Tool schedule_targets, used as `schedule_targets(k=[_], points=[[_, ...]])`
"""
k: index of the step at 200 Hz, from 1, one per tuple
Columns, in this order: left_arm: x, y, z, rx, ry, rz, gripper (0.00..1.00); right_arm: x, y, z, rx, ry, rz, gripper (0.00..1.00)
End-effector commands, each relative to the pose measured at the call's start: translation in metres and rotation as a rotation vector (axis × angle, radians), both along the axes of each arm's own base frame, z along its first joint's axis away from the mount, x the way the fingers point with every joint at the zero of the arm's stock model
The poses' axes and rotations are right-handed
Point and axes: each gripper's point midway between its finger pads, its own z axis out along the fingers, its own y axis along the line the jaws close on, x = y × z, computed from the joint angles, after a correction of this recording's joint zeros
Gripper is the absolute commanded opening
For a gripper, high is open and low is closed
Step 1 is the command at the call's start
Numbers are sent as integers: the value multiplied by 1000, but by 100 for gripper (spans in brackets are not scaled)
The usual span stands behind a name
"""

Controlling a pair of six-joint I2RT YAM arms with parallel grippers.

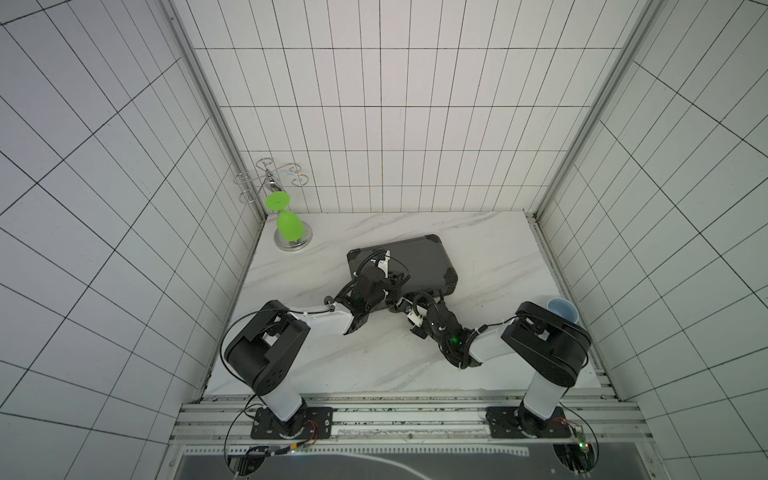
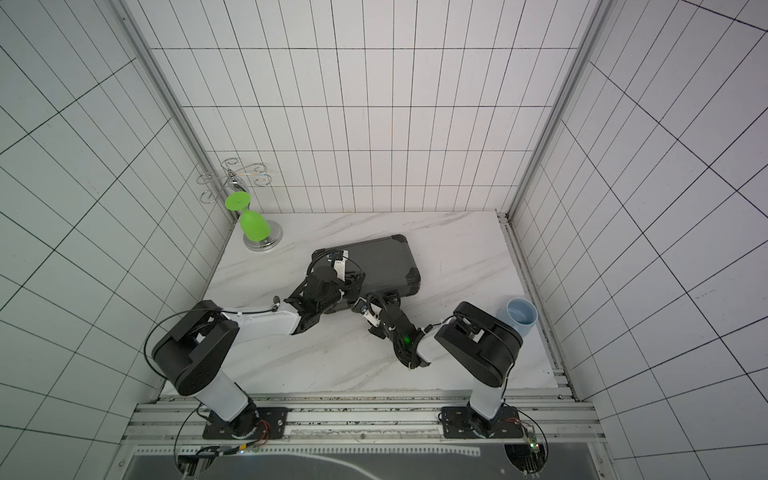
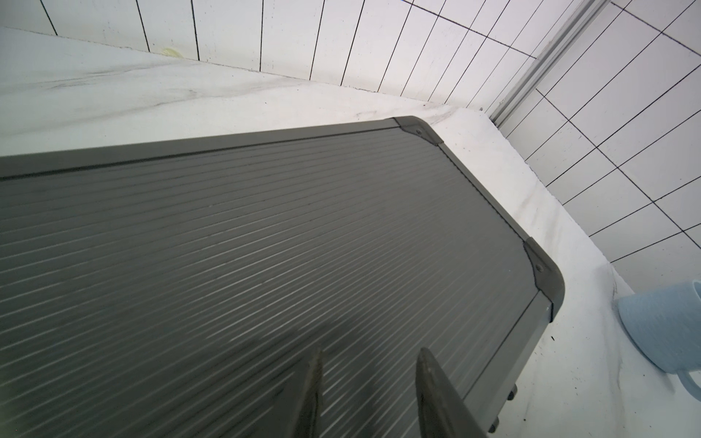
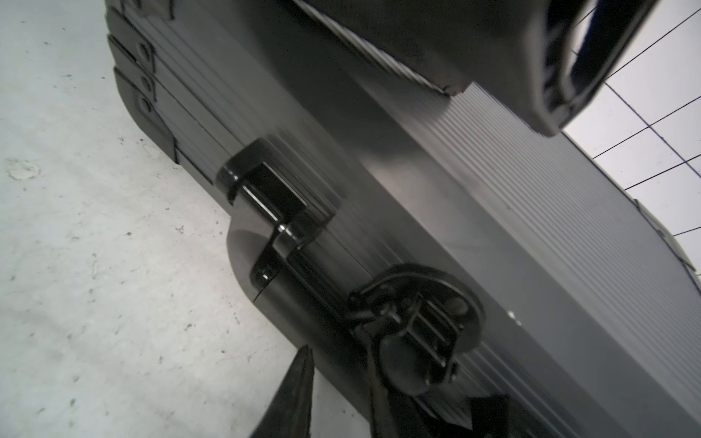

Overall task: Close the poker set cases
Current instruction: Fasten the fastener on the poker set case.

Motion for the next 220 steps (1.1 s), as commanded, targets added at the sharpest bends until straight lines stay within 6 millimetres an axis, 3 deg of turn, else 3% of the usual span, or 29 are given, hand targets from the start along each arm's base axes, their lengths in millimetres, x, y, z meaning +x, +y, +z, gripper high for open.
schedule_targets(k=[1, 89, 220], points=[[-43, 20, -95, 145, 291, -16, 40, 32, -20, 78, 187, -195, -180, 28], [-43, 20, -99, 150, 298, -16, 39, 32, -30, 74, 155, -172, -228, 29], [-42, 21, -97, 159, 290, -18, 40, 29, -18, 84, 82, -201, -130, 29]])
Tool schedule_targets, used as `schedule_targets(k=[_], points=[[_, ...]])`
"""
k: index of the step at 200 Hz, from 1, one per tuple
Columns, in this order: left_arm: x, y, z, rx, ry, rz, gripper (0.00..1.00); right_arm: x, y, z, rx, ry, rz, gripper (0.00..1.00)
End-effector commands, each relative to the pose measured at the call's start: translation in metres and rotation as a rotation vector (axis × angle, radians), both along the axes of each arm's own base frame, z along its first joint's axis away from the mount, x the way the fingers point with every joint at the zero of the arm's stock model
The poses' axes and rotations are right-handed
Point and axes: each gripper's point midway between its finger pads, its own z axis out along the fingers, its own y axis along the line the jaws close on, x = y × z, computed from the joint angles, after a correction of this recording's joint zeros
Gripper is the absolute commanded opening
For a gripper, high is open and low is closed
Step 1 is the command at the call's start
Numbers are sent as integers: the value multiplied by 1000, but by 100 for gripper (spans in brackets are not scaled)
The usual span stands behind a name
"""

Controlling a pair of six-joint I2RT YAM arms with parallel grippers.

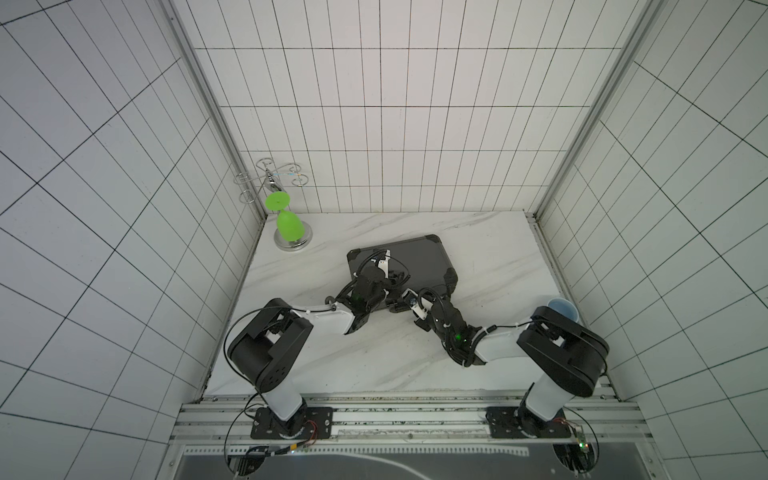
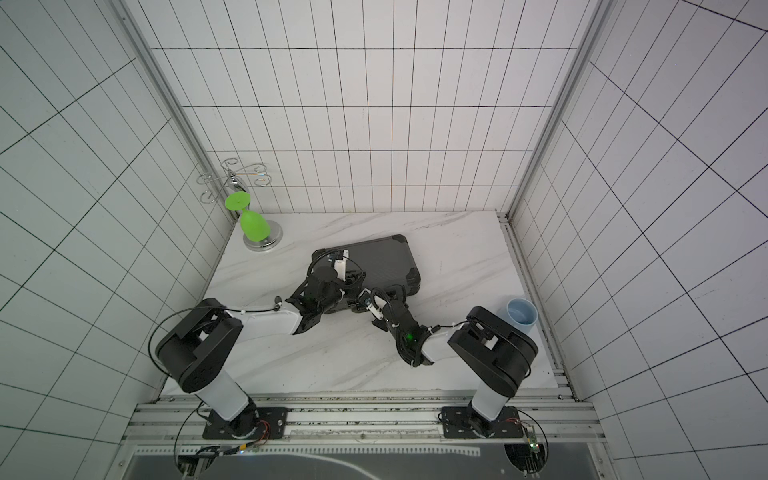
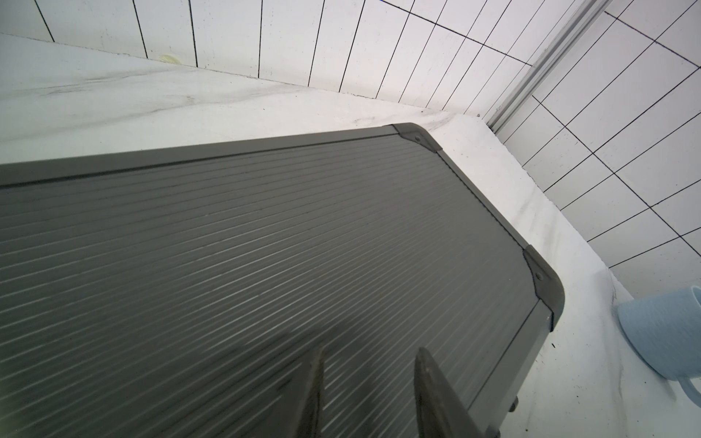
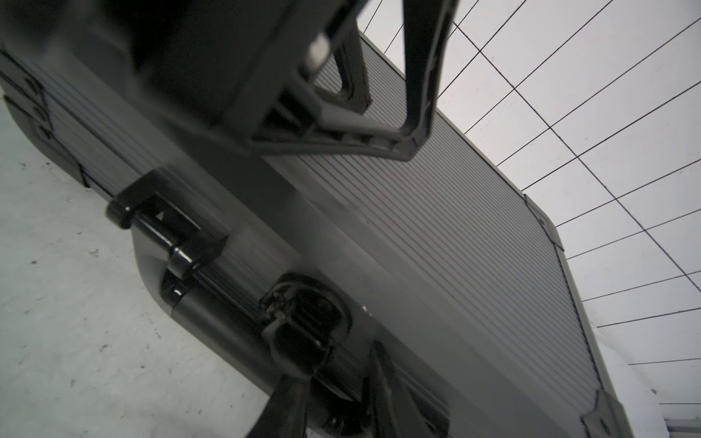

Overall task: Close the poker set cases
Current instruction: Fasten the fastener on the poker set case.

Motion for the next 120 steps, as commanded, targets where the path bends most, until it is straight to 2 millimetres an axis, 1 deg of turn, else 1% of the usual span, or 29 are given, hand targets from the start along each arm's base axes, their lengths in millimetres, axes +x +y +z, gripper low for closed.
schedule_targets(k=[1, 33, 90, 111, 120], points=[[-44, 22, -97, 167, 301, -20, 40, 15, 3, 54, 88, -129, -20, 29], [-44, 21, -96, 165, 300, -23, 40, 8, 16, 62, 55, -146, 85, 29], [-45, 21, -94, 164, 296, -26, 40, 9, 35, 65, 9, -157, 195, 28], [-45, 22, -94, 165, 296, -26, 40, 13, 38, 67, -3, -163, 213, 27], [-45, 22, -94, 165, 296, -26, 40, 15, 38, 67, -6, -157, 220, 25]])
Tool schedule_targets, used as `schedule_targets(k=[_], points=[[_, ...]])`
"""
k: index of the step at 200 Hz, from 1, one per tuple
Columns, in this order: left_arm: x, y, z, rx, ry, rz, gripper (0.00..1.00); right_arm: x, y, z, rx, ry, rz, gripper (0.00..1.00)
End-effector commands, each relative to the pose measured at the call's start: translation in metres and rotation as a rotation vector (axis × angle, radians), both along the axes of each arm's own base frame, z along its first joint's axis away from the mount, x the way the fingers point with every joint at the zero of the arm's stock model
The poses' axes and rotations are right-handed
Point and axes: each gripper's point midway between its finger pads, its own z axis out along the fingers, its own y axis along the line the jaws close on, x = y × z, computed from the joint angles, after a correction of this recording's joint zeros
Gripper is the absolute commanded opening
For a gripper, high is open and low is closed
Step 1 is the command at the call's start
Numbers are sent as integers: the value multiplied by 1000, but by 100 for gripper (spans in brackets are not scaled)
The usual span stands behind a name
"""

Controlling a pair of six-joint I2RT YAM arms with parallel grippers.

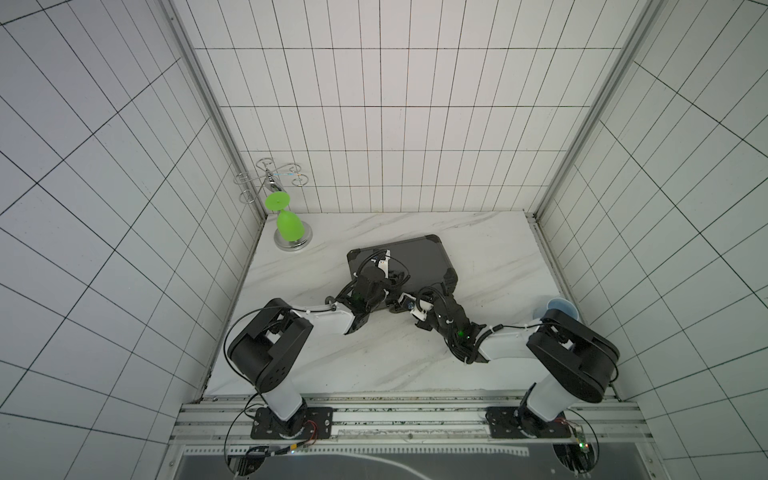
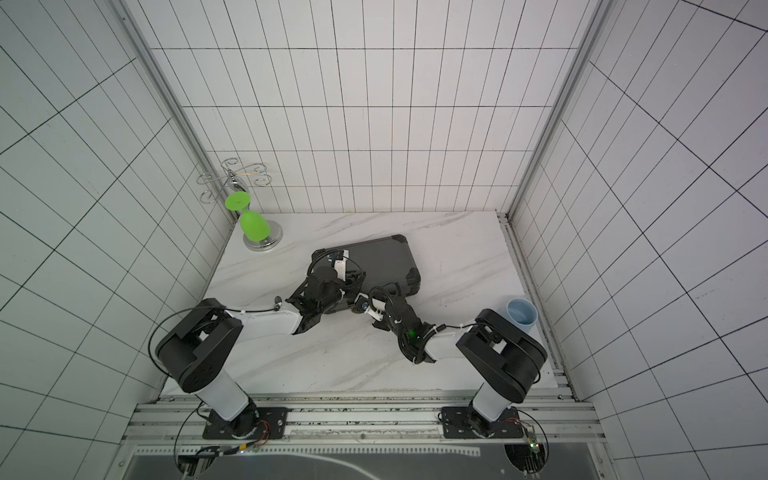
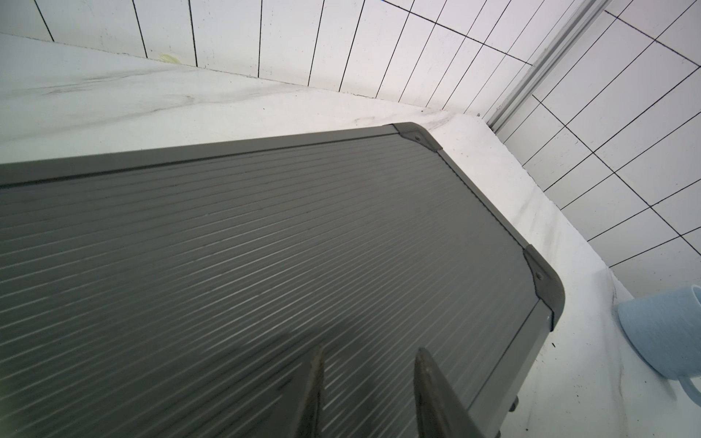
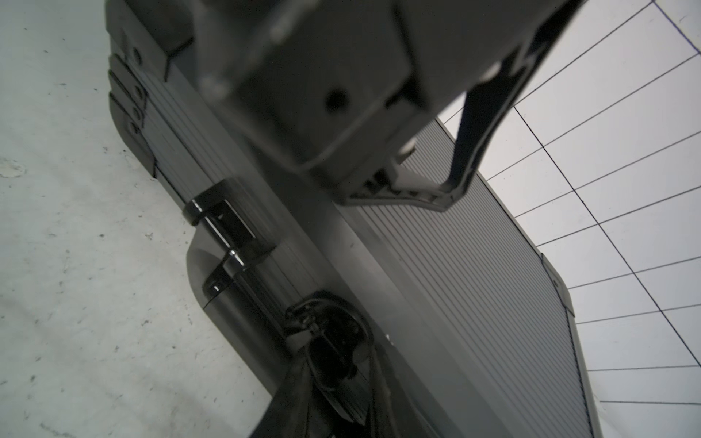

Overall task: Close the poker set cases
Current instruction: Fasten the fastener on the poker set case.

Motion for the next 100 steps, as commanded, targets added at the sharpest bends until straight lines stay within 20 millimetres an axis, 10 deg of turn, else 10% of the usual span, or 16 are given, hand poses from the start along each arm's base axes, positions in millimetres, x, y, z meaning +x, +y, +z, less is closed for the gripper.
schedule_targets(k=[1, 100], points=[[-45, 22, -94, 164, 296, -25, 40, 23, 23, 59, 99, -116, 40, 24], [-45, 22, -92, 166, 292, -26, 40, 28, 28, 61, 49, -13, 205, 0]])
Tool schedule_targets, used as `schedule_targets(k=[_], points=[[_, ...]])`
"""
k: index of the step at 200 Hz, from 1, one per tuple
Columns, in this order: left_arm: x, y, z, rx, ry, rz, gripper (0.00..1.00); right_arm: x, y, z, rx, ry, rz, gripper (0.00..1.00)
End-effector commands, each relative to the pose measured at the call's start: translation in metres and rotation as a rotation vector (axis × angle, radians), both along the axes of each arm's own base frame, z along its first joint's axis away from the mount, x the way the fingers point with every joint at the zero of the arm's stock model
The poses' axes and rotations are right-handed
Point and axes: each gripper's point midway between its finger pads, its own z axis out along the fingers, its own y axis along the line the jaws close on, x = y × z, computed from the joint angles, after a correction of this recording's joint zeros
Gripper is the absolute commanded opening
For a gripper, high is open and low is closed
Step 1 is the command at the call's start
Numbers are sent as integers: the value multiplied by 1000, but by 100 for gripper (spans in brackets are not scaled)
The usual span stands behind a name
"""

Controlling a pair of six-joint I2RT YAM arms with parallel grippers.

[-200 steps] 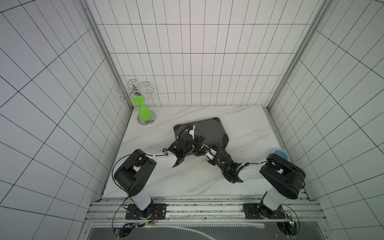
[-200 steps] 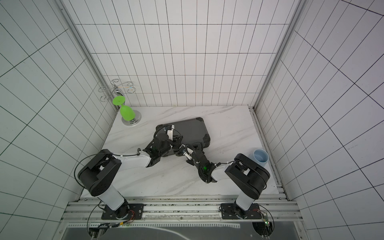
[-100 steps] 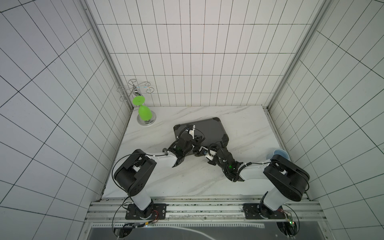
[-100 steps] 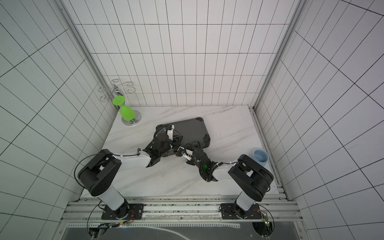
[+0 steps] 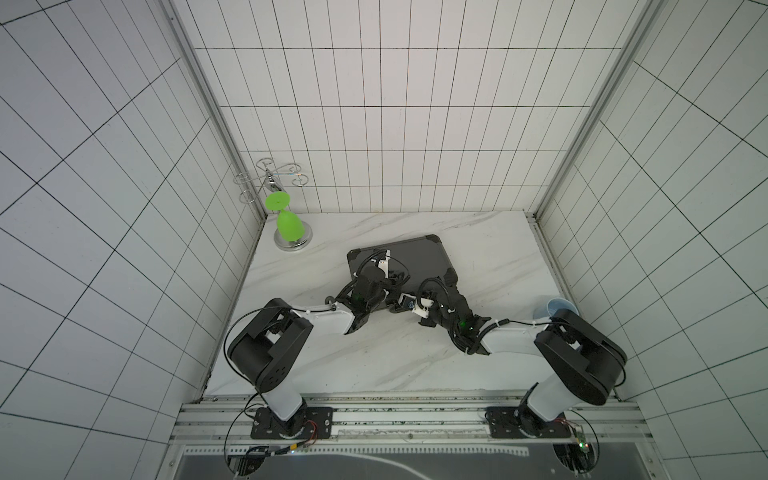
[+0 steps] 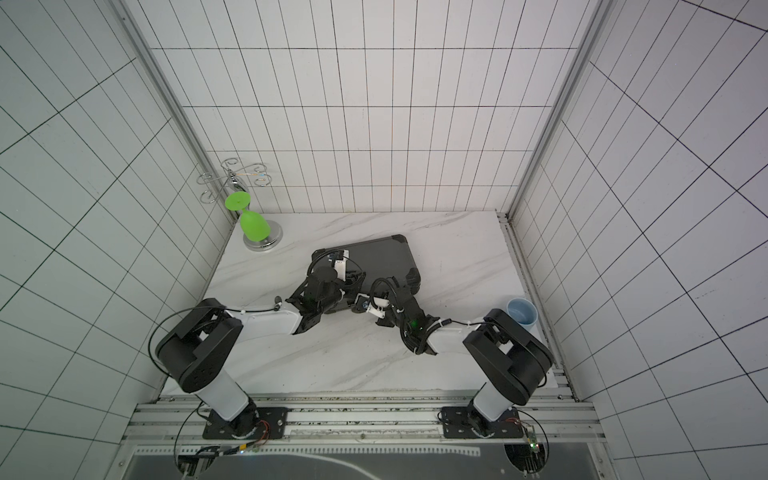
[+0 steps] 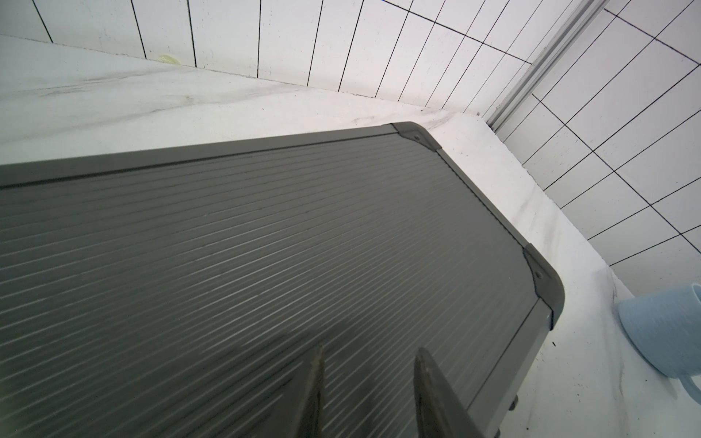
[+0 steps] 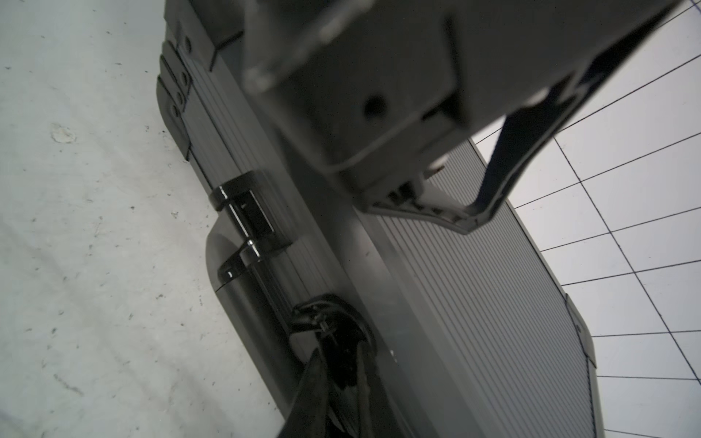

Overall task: Close the poker set cases
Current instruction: Fasten the fastener on the poker set case.

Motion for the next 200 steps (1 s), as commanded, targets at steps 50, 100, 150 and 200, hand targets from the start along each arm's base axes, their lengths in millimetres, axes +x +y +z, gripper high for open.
schedule_targets(k=[50, 100, 150, 200], points=[[-45, 22, -91, 167, 290, -25, 39, 26, 32, 54, 148, 168, 223, 0], [-44, 22, -92, 169, 293, -26, 40, 39, 39, 60, 248, 362, 270, 0], [-44, 22, -93, 174, 292, -27, 39, 58, 46, 55, 402, 563, 141, 0], [-42, 25, -90, 184, 284, -14, 39, 60, 45, 53, 473, 662, 70, 5]])
